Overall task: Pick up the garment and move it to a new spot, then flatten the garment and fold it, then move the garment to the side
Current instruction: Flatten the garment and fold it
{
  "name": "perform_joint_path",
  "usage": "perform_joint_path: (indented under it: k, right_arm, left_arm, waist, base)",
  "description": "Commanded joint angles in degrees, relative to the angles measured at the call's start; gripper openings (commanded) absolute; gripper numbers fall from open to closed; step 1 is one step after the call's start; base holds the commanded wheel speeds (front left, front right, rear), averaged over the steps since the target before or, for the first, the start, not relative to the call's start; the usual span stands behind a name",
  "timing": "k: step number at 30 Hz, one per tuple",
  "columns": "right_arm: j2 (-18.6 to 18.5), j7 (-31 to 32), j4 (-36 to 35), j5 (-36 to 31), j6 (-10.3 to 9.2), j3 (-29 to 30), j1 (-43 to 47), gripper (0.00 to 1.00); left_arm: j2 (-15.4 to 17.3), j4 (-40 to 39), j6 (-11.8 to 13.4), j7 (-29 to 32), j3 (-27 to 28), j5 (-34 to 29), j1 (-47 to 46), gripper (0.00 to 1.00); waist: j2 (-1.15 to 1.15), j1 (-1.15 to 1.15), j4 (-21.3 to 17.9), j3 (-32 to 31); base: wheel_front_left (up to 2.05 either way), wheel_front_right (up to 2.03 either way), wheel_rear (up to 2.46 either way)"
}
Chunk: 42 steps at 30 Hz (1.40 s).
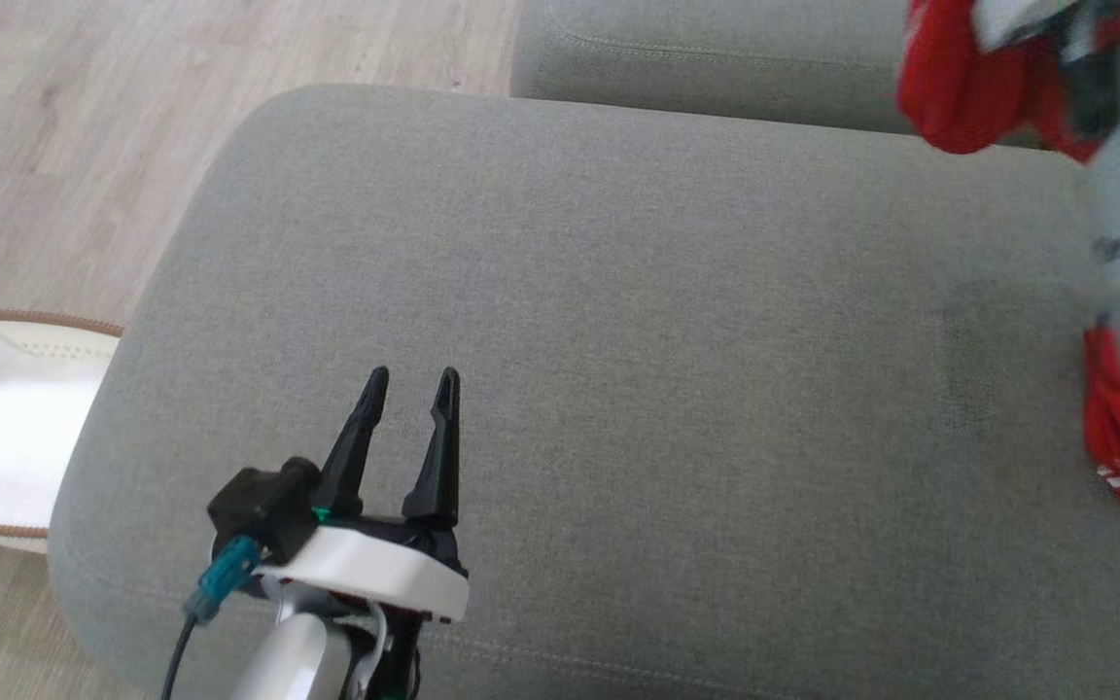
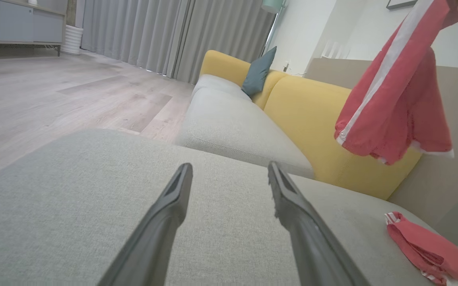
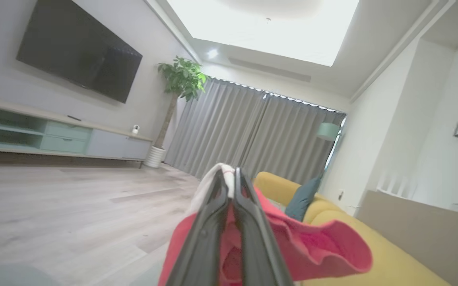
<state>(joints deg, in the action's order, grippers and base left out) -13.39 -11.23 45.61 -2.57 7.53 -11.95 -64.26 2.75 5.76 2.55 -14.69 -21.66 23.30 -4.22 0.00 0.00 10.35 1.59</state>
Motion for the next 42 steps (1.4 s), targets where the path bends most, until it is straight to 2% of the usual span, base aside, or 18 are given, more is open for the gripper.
perform_joint_path:
  k: [1,5,12,20,24,27,28,30,35,38,42]
  right_arm:
    - [1.3,-0.7,-1.0,0.8,-0.04,-1.1,-0.4,0.00]
    - [3.3,-2.6,-1.1,4.4,-0.04,-5.6,5.0,0.00]
    - [2.3,-3.0,-4.2,9.5,-0.04,-8.1,23.3,0.00]
    - [0.8,-0.2,-11.4,10.5,-0.04,-1.3,43.3,0.00]
    - [1.1,1.9,-15.2,7.2,-0.04,4.2,49.6,0.00]
    - [1.9,2.7,-17.2,5.0,-0.04,5.1,51.1,0.00]
    - [1.9,3.1,-17.6,3.8,-0.04,5.2,51.6,0.08]
    - [2.1,3.6,-18.4,1.4,-0.04,5.8,52.3,1.00]
    - [5.2,1.9,-22.9,0.7,-0.04,10.7,53.6,1.00]
    - [7.9,-0.6,-29.4,2.4,-0.04,13.3,54.8,1.00]
    - [9.4,-2.2,-35.0,3.2,-0.04,12.5,57.1,1.00]
  left_arm:
    - [0.1,-2.2,0.2,-0.3,1.9,0.1,-1.8,1.00]
    - [0.1,-2.6,0.5,-0.3,2.3,0.2,-1.7,1.00]
    - [0.1,-2.8,0.4,-0.3,2.6,-0.5,-2.1,1.00]
    - [0.1,-2.3,-0.4,-0.3,3.5,-1.8,-2.7,1.00]
    - [0.1,-2.0,-0.9,-0.3,3.7,-2.2,-3.5,1.00]
    - [0.1,-1.8,-1.1,-0.3,3.5,-2.4,-3.8,1.00]
    - [0.1,-1.7,-1.2,-0.3,3.4,-2.4,-3.9,1.00]
    - [0.1,-1.5,-1.3,-0.3,3.3,-2.4,-4.1,1.00]
    - [0.1,-1.1,-1.3,-0.3,3.4,-2.6,-4.4,1.00]
    - [0.1,-1.3,-1.4,-0.3,3.5,-2.6,-4.7,1.00]
    - [0.1,-1.4,-1.4,-0.3,3.6,-2.6,-4.9,1.00]
  waist:
    - [0.00,0.00,-0.2,0.1]
    - [0.00,0.00,-1.3,0.5]
    - [0.00,0.00,-4.5,1.8]
    - [0.00,0.00,-8.8,3.1]
    - [0.00,0.00,-11.2,4.0]
    - [0.00,0.00,-12.2,4.2]
    - [0.00,0.00,-12.5,4.3]
    - [0.00,0.00,-13.0,4.3]
    - [0.00,0.00,-14.1,4.4]
    - [0.00,0.00,-14.9,4.5]
    - [0.00,0.00,-15.3,4.5]
  base:
    - [0.00,0.00,0.00]
    - [0.00,0.00,0.00]
    - [0.00,0.00,0.00]
    - [0.00,0.00,0.00]
    - [0.00,0.00,0.00]
    - [0.00,0.00,0.00]
    - [0.00,0.00,0.00]
    - [0.00,0.00,0.00]
    - [0.00,0.00,0.00]
    - [0.00,0.00,0.00]
    - [0.00,0.00,0.00]
